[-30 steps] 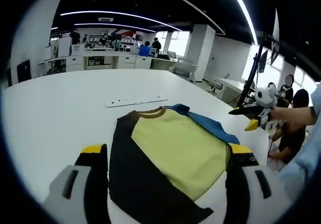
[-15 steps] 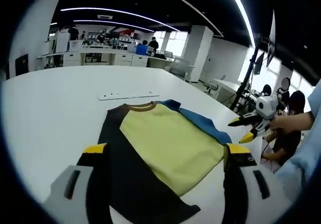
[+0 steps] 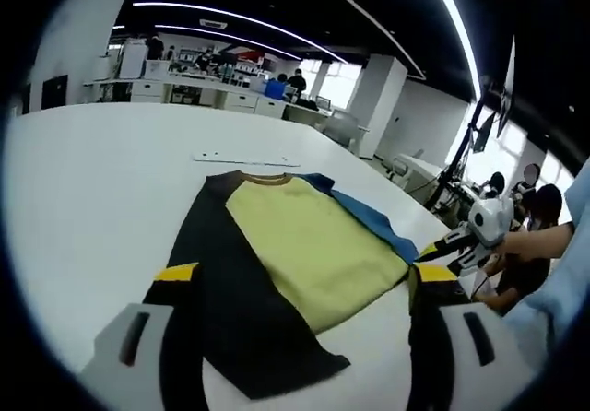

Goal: Fold the garment on the visible template until the final outline fits inside the template.

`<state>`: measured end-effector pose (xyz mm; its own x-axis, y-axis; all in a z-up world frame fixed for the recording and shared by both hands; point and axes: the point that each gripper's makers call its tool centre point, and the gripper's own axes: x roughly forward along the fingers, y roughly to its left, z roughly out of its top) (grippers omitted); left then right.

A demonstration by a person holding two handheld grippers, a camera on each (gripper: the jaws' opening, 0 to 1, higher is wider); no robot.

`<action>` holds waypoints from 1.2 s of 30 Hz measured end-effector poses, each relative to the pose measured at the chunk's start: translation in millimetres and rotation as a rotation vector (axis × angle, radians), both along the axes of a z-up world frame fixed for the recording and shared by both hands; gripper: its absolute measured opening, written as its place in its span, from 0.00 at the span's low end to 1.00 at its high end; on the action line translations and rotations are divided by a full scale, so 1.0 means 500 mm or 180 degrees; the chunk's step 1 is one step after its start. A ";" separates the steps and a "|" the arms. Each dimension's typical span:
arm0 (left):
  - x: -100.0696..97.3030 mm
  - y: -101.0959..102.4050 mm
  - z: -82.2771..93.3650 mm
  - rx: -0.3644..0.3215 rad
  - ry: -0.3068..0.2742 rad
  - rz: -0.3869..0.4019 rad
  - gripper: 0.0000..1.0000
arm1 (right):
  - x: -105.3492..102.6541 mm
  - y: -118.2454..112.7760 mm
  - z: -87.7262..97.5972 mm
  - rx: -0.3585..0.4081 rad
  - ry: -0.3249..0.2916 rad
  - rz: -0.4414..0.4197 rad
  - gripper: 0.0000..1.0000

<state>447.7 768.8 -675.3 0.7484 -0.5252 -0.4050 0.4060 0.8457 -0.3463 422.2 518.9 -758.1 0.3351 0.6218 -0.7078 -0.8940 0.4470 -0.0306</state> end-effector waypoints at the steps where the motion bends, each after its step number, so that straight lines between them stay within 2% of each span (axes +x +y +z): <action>1: -0.003 0.004 -0.003 0.0017 0.0004 0.0011 0.89 | -0.002 -0.002 -0.004 -0.0038 0.0001 0.0023 0.26; 7: -0.005 0.010 -0.001 0.0007 0.0020 0.0052 0.88 | -0.006 -0.006 -0.009 -0.0063 0.0021 0.0014 0.23; 16: -0.001 -0.003 -0.006 -0.0025 0.0057 0.0036 0.87 | -0.016 -0.002 -0.022 -0.0112 -0.0023 0.0013 0.17; 19: 0.000 -0.012 -0.005 -0.0019 0.0057 -0.0002 0.87 | -0.020 -0.002 -0.025 -0.0108 0.0025 -0.0014 0.17; 30: 0.002 -0.027 -0.012 -0.0091 0.0086 0.0003 0.86 | -0.019 -0.008 -0.032 -0.0174 -0.0043 0.0011 0.12; 36: -0.003 -0.033 -0.017 -0.0126 0.0102 -0.0005 0.86 | -0.019 0.003 -0.031 -0.0275 -0.0172 0.0128 0.06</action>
